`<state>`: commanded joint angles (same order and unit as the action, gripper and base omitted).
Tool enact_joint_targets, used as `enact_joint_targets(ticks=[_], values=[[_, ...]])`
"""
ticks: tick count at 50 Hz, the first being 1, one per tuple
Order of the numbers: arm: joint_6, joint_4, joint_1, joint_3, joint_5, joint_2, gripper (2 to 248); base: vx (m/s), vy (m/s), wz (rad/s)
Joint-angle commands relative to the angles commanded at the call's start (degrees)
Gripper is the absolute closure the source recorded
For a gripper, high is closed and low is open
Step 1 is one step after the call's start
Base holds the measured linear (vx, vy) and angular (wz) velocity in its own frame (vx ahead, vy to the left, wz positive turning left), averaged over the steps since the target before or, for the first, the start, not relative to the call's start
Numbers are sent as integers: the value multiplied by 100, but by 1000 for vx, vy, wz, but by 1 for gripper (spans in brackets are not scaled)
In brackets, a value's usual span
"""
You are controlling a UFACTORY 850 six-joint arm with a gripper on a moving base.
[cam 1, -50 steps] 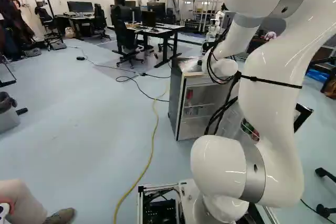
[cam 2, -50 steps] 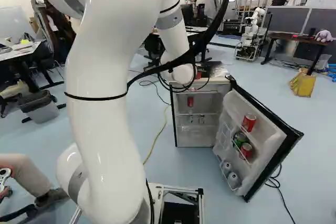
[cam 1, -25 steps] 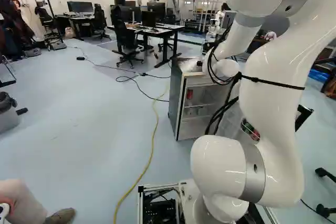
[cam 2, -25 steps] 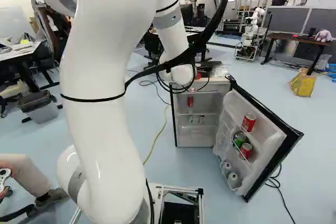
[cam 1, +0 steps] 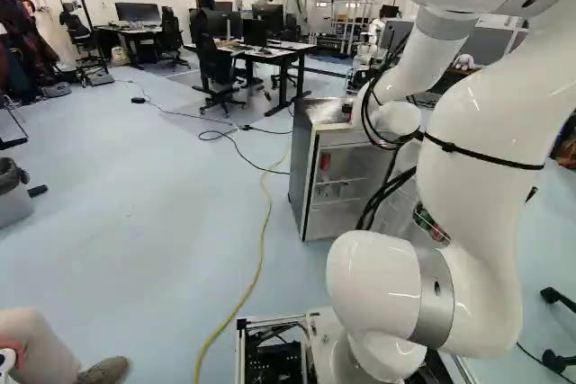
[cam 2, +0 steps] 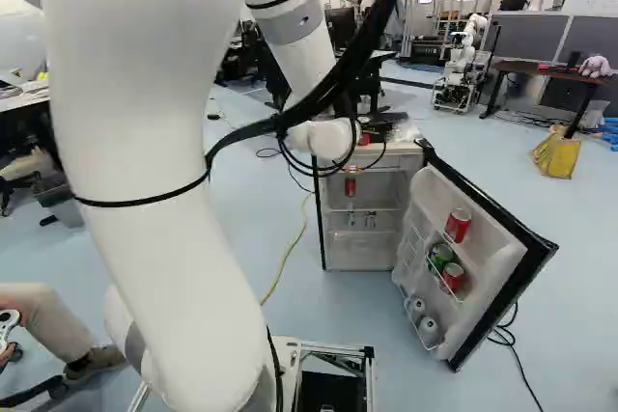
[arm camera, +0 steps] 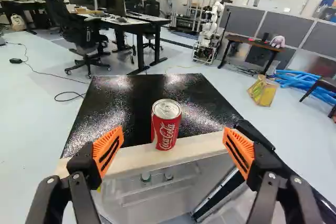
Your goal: Grab a drink from the fridge
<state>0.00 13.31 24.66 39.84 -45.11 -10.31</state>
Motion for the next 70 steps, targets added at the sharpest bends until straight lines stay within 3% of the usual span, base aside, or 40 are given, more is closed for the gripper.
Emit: enact_joint_targets(ticks=[31, 70], values=[[0, -259, 548, -307, 497, 680, 3, 0, 0, 0], [0, -731, 1286, -55, 1463, 944, 3, 0, 0, 0]])
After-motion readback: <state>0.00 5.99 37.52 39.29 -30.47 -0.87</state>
